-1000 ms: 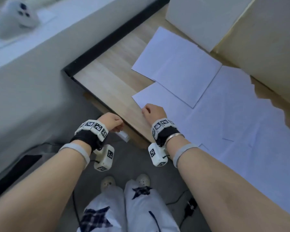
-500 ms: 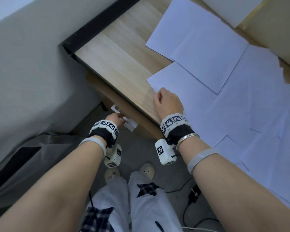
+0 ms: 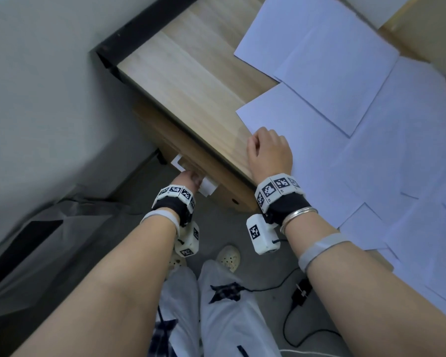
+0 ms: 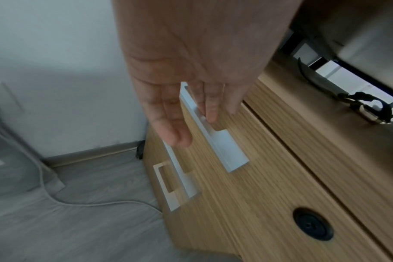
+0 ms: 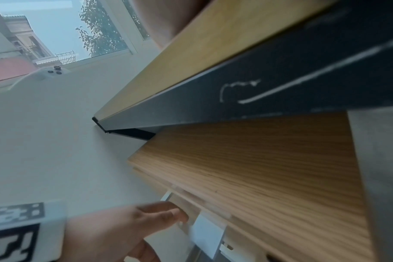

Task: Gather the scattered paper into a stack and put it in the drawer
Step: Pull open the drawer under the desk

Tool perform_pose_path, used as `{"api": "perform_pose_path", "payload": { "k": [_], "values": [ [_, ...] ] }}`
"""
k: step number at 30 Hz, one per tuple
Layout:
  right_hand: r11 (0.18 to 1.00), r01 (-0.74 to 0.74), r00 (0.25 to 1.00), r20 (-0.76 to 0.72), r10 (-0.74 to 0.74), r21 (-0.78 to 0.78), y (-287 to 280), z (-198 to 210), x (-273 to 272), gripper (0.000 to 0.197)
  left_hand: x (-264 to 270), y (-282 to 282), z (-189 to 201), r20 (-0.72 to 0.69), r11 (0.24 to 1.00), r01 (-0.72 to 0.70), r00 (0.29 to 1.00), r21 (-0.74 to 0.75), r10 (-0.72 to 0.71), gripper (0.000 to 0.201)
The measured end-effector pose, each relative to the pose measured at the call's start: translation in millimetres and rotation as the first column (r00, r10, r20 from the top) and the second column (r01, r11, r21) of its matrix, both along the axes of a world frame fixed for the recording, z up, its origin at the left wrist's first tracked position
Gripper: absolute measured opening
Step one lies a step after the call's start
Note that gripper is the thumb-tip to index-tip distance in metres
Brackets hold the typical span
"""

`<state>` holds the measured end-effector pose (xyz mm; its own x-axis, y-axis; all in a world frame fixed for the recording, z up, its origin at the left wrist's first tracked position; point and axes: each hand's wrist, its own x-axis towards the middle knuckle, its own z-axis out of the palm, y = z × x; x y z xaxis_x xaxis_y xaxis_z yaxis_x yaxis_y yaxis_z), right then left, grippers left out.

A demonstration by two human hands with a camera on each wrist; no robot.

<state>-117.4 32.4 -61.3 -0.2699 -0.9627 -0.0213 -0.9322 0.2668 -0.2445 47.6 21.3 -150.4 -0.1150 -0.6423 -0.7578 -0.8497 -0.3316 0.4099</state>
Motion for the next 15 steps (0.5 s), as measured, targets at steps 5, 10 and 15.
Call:
{"api": "perform_pose_path", "payload": {
  "k": [5, 10, 15],
  "values": [
    [1.0, -0.009, 1.0, -0.009, 0.009, 0.01, 1.7, 1.5, 0.9, 0.027, 19.9, 21.3, -4.8, -0.016, 0.981, -0.195, 0.981, -0.009, 0.194, 0.046],
    [1.0, -0.013, 1.0, -0.026, 0.014, 0.024, 2.6, 2.8, 1.0, 0.027, 32.3, 39.5, -1.7, 0.137, 0.927, -0.37, 0.917, -0.066, 0.376, 0.073],
    [0.999, -0.019, 0.998, -0.053, 0.02, 0.034, 4.2, 3.7, 0.8, 0.027, 45.3, 61.5, 1.3, 0.221, 0.896, -0.436, 0.868, -0.087, 0.444, 0.066]
  ]
}}
